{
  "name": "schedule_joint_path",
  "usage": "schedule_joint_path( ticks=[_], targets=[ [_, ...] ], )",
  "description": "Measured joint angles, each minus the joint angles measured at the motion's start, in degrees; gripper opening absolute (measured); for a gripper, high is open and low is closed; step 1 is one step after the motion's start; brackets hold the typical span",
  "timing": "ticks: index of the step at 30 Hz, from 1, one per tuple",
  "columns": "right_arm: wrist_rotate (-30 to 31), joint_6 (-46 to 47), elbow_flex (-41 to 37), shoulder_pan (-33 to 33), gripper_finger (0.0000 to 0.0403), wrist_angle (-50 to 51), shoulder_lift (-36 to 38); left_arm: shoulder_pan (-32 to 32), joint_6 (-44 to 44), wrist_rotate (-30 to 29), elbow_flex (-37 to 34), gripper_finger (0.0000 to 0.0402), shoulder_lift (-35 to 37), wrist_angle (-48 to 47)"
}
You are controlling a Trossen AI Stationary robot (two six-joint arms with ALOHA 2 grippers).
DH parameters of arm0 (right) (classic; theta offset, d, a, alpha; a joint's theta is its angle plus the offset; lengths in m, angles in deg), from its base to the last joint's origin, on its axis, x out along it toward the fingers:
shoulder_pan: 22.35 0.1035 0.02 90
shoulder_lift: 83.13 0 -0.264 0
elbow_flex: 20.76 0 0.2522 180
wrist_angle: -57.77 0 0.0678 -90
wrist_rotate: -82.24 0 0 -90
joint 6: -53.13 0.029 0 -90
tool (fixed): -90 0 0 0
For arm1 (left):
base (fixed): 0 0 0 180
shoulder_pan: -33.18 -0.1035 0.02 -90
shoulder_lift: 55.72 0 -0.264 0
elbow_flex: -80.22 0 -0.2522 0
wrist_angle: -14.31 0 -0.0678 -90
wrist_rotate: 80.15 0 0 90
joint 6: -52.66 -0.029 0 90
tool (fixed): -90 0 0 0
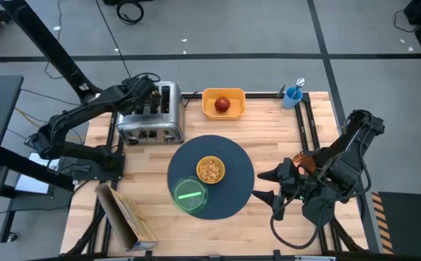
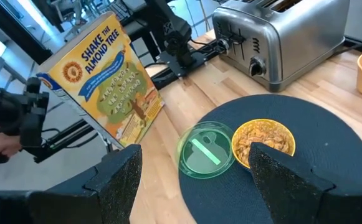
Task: Arrange a breakfast setting
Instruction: Put the bread on the green plate
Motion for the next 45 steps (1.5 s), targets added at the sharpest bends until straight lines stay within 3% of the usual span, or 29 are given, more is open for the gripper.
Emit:
schedule_joint_path(
  ticks=[6, 14, 18, 29, 36, 41, 45],
  targets=[
    [0.00, -0.03, 0.00, -0.02, 0.0297, 0.00, 0.00, 0.00, -0.37, 0.55, -0.03, 0.0123, 0.24, 0.29],
    [0.02, -2.22, 0.00, -0.04, 0.0297, 0.00, 0.00, 0.45, -1.72, 2.71, 0.16, 0.0018, 0.79, -0.07],
    [0.00, -3.87, 0.00, -0.07, 0.0297, 0.09, 0.00, 1.31, -1.12, 4.03, 0.51, 0.0021, 2.50, -1.10],
    [0.00, -9.74, 0.00, -0.07, 0.0297, 0.28, 0.02, 4.85, -7.22, 4.72, 19.76, 0.0018, 7.67, -16.10],
    [-0.35, -13.96, 0.00, -0.04, 0.0297, 0.31, 0.02, 13.58, -11.50, 14.54, 29.23, 0.0018, 10.56, -15.92],
    [-6.31, -17.46, 0.00, -0.04, 0.0296, 0.28, 0.02, 25.47, -12.89, 17.16, 29.26, 0.0018, 11.17, -15.16],
    [-8.56, -17.45, 0.00, -0.07, 0.0295, 0.26, 0.02, 36.17, -13.11, 17.06, 25.34, 0.0018, 10.88, -8.72]
  ],
)
